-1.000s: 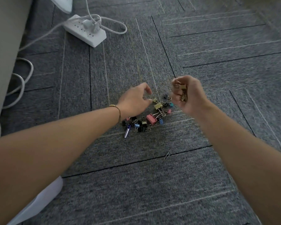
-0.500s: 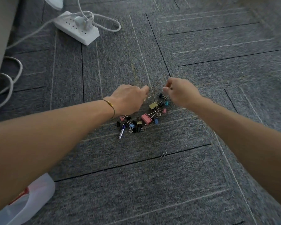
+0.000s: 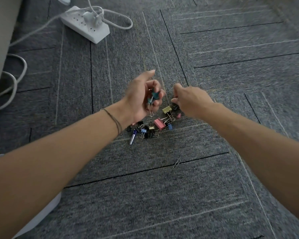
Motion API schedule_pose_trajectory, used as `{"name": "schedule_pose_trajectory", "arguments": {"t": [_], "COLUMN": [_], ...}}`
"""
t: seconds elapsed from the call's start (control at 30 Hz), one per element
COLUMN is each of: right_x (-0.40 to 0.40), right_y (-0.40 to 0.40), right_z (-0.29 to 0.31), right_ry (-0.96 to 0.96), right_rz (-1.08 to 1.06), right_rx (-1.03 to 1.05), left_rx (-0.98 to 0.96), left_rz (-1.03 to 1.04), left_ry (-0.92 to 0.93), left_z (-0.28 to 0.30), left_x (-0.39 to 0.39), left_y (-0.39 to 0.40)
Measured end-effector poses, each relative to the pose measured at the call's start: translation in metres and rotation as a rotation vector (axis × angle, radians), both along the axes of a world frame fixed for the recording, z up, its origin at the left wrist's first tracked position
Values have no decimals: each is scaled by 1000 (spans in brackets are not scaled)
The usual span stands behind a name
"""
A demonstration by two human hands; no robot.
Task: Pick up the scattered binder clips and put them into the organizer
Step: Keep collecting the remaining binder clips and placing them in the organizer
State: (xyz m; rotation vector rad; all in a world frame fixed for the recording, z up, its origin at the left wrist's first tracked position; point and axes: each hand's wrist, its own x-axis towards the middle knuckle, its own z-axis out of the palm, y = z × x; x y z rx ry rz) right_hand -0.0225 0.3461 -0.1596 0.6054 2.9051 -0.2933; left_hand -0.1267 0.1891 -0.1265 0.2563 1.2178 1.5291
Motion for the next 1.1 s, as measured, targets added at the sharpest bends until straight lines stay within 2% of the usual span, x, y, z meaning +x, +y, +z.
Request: {"name": "schedule_pose_trajectory", "arguments": {"t": [0.07,0.13,0.17,0.2,0.27,0.33,0.4,0.5,0.57,0.6,0.67,0.7,0.77,0.83,0.9,0.97,1.03,1.1], "right_x": [-3,-2,0,5,21,38,49,54,51,49,46,44,41,39,38,37,38,39], "right_y": [1,2,5,8,16,16,9,-2,-5,-5,-3,-4,-4,-4,-5,-8,-9,-10], "right_z": [1,6,8,11,17,17,15,14,14,15,15,15,14,10,7,4,-2,-7], "right_ry": [-34,-25,22,112,322,488,612,720,733,697,578,499,323,182,64,-3,18,45], "right_rz": [-18,-96,-186,-305,-496,-478,-460,-531,-710,-814,-905,-851,-596,-353,-228,-157,-111,-79], "right_rx": [-30,-200,-411,-726,-1439,-1899,-2103,-2182,-2124,-2022,-1644,-1397,-869,-518,-335,-165,-38,9], "left_rx": [-123,-207,-246,-295,-413,-475,-493,-593,-626,-627,-605,-564,-407,-257,-146,-64,11,50], "left_rz": [11,-17,-39,-64,-151,-289,-414,-535,-548,-541,-507,-484,-406,-316,-243,-174,-127,-110], "left_ry": [9,-2,26,105,420,767,992,1282,1430,1446,1389,1301,991,615,243,-42,-206,-276], "left_z": [-5,-11,-13,-15,-21,-24,-26,-24,-27,-28,-29,-28,-27,-26,-25,-21,-17,-13], "left_x": [-2,-4,-5,-5,-3,3,11,19,21,22,23,23,18,10,5,4,3,3], "left_y": [2,2,2,2,1,3,7,12,16,16,14,12,6,-1,-8,-12,-13,-13]}}
